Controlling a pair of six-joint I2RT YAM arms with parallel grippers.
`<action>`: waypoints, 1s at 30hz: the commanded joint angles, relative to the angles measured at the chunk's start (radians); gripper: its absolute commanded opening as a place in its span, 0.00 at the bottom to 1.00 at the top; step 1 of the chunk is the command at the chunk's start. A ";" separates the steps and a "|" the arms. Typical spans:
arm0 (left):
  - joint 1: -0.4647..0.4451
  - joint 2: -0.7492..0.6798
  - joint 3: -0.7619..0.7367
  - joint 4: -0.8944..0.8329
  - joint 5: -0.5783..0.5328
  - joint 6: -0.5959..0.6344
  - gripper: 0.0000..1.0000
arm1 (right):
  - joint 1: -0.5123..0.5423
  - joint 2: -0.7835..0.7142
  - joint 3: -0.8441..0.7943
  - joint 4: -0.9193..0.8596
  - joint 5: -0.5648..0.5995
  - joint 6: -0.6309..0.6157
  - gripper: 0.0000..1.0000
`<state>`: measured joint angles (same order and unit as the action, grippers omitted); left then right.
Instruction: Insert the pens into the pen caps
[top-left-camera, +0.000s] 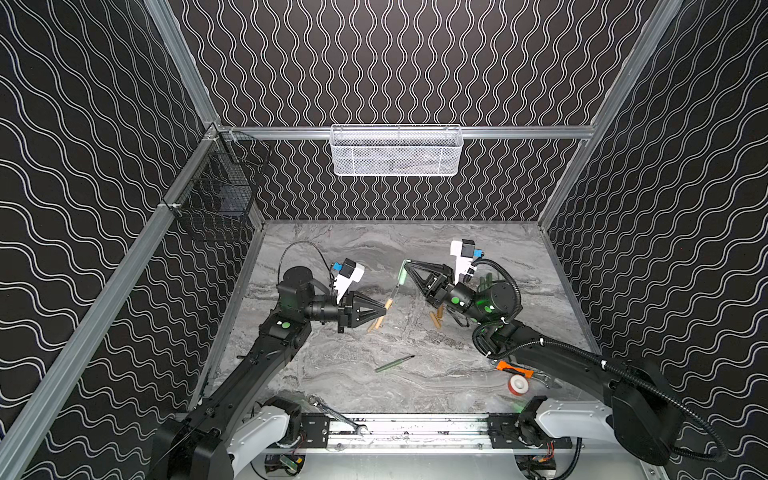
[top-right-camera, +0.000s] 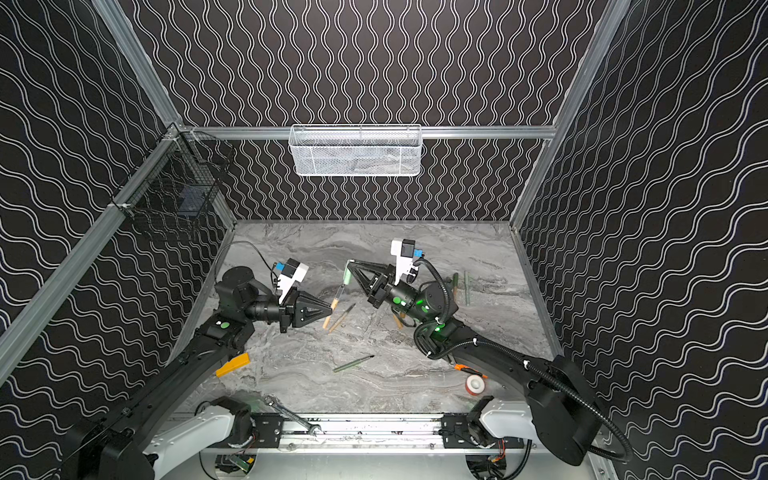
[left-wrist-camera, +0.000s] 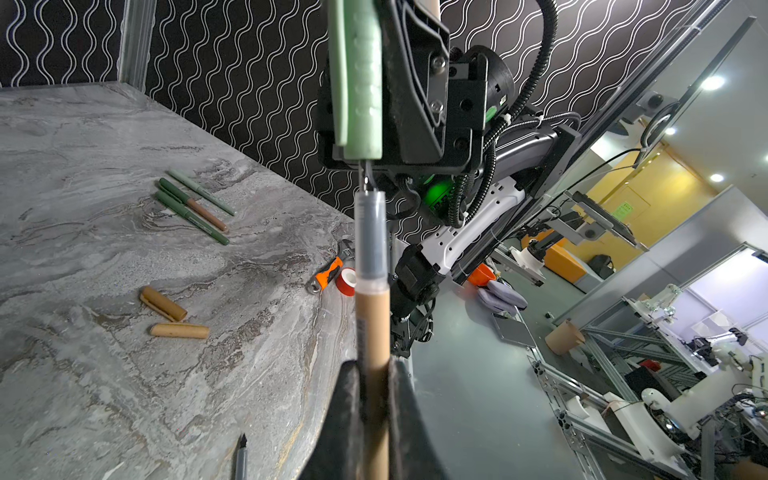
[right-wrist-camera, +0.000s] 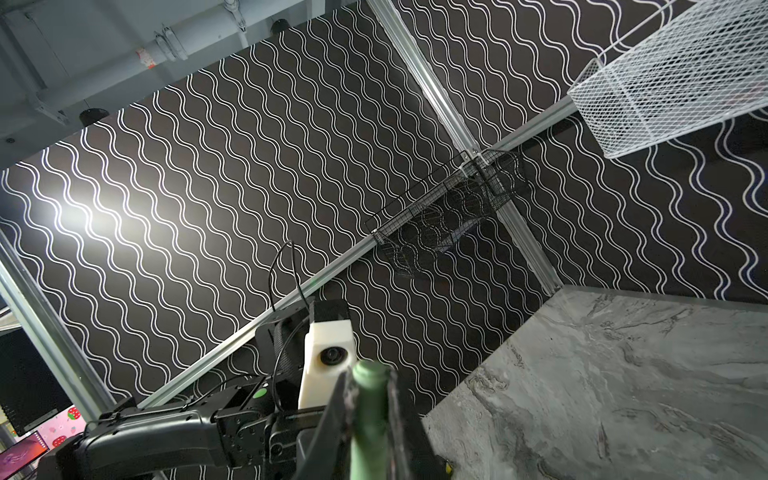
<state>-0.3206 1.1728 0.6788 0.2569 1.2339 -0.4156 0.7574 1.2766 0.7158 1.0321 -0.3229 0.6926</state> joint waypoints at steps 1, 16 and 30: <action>0.004 0.002 -0.003 0.057 0.004 -0.012 0.00 | 0.003 0.007 0.002 0.060 -0.008 0.017 0.15; 0.007 0.003 -0.002 0.053 0.002 -0.009 0.00 | 0.003 0.009 0.033 0.046 -0.019 0.005 0.15; 0.017 0.003 -0.006 0.077 0.002 -0.028 0.00 | 0.008 0.030 0.007 0.088 -0.027 0.046 0.15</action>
<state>-0.3084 1.1751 0.6746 0.2977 1.2369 -0.4385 0.7628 1.3052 0.7261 1.0706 -0.3420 0.7181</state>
